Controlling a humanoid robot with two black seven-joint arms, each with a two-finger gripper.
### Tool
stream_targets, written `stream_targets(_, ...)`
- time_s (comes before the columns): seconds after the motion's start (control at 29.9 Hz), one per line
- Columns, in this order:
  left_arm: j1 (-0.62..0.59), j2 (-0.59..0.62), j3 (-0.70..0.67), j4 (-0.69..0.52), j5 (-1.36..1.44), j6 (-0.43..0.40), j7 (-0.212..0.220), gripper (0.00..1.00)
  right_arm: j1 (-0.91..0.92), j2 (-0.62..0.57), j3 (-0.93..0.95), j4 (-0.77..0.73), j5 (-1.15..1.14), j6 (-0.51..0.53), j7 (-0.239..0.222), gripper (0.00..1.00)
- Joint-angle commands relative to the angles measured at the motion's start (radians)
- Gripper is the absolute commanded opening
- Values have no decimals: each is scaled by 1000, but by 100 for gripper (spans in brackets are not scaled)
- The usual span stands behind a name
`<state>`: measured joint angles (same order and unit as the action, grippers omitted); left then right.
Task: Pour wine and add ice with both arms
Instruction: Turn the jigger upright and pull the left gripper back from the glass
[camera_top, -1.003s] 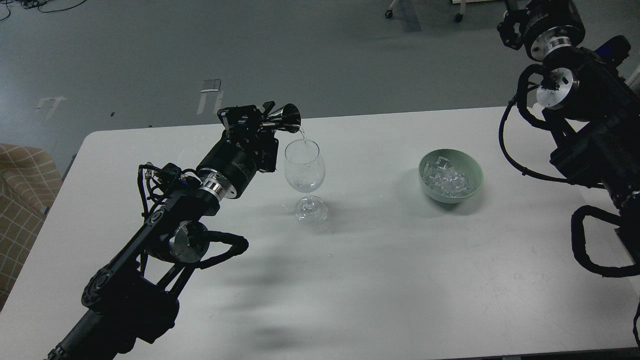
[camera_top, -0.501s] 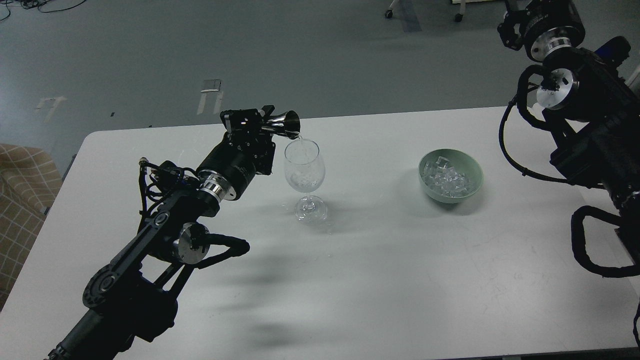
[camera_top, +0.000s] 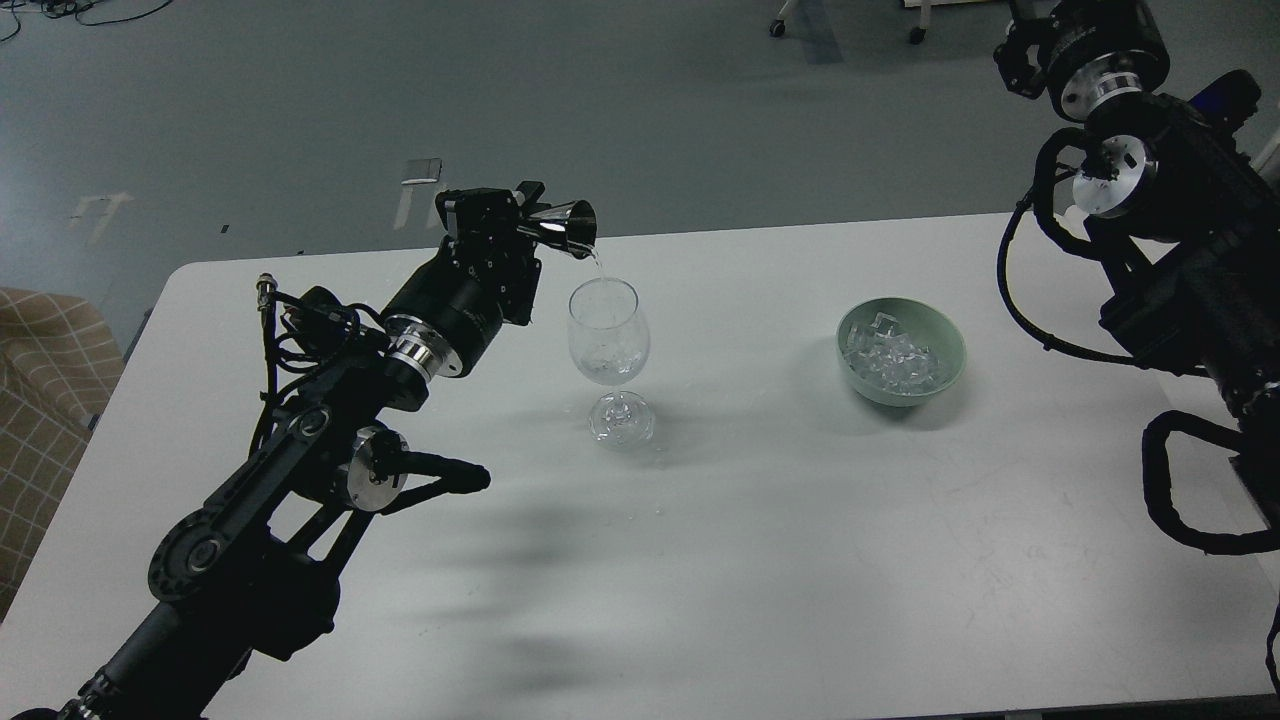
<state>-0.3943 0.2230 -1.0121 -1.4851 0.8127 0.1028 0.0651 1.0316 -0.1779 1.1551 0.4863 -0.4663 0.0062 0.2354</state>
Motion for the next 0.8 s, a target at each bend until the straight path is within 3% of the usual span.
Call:
stream_targets(0.0,0,4,1,-6,39,-3,1,9,-1,-3,0,0,0,0,-1,100)
stream_targets(0.77,-15,47,1,-15,258,-32,1,9,-1,-9,0,-5,0,3,1,100)
